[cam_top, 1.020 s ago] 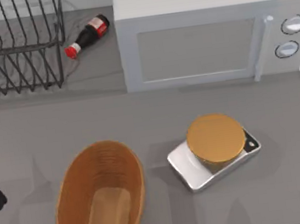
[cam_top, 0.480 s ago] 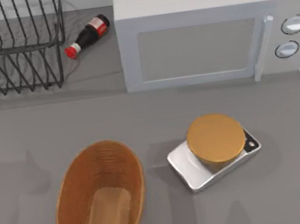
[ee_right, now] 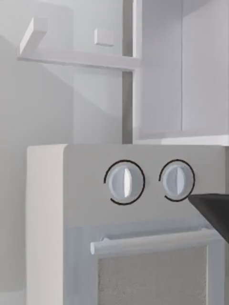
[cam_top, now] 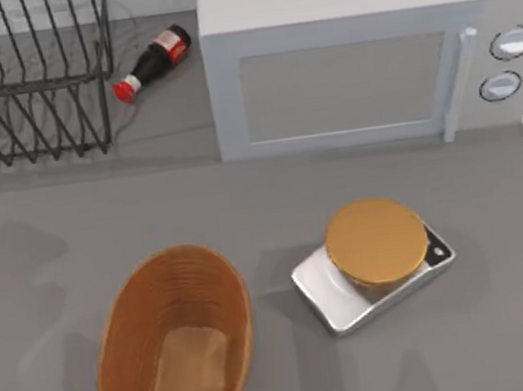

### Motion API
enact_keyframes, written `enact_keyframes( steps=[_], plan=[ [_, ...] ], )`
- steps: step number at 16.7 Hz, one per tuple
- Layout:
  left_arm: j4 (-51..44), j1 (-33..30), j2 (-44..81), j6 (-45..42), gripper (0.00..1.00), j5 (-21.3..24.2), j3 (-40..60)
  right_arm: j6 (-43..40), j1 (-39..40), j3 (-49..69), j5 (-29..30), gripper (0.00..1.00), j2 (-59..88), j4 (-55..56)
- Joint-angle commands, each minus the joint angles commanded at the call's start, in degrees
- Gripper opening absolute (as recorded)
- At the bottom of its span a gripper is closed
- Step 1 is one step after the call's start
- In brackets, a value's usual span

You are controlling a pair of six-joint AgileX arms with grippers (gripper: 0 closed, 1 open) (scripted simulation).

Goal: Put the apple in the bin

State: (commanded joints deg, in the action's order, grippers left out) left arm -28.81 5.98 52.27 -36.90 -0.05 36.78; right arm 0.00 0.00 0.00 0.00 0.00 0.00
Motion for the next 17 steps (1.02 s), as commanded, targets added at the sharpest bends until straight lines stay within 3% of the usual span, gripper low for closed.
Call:
enact_keyframes(
  steps=[10,17],
  plan=[
    [-24.3,4.5,43.2,-28.2,1.00,0.0,25.7,0.0,0.0,0.0,0.0,1.00,0.0,0.0],
    [-29.3,5.8,51.7,-35.9,1.00,0.1,34.7,0.0,0.0,0.0,0.0,1.00,0.0,0.0]
  ],
)
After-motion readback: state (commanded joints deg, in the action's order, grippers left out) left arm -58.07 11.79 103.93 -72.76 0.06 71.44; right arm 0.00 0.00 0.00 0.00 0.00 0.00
